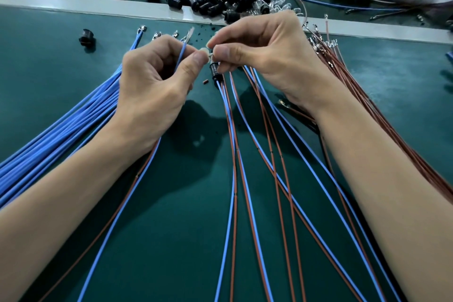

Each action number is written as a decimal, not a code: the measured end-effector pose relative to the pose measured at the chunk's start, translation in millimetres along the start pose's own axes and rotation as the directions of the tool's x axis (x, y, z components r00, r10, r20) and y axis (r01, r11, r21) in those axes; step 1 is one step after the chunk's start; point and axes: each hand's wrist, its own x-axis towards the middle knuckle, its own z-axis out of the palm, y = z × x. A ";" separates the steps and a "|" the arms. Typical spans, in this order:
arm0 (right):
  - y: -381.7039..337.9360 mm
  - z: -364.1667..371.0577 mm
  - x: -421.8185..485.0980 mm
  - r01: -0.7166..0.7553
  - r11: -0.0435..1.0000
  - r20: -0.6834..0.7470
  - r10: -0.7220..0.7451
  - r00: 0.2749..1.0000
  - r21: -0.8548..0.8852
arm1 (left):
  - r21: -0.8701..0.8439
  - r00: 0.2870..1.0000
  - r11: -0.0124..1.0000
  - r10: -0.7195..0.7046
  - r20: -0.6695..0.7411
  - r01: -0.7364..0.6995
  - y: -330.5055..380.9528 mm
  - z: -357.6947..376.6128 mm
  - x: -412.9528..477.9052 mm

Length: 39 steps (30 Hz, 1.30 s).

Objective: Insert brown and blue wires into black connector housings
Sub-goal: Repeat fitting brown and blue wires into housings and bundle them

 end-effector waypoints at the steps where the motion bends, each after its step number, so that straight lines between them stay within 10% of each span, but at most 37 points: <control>1: 0.0 -0.1 0.0 0.008 1.000 0.001 -0.008 1.000 -0.008 | -0.001 1.000 1.000 0.002 0.002 -0.002 0.0 -0.1 0.0; 39: 6.8 9.1 3.5 0.026 0.997 -0.044 -0.029 0.999 -0.066 | 0.010 0.997 1.000 -0.019 -0.069 0.020 -4.5 -0.3 2.5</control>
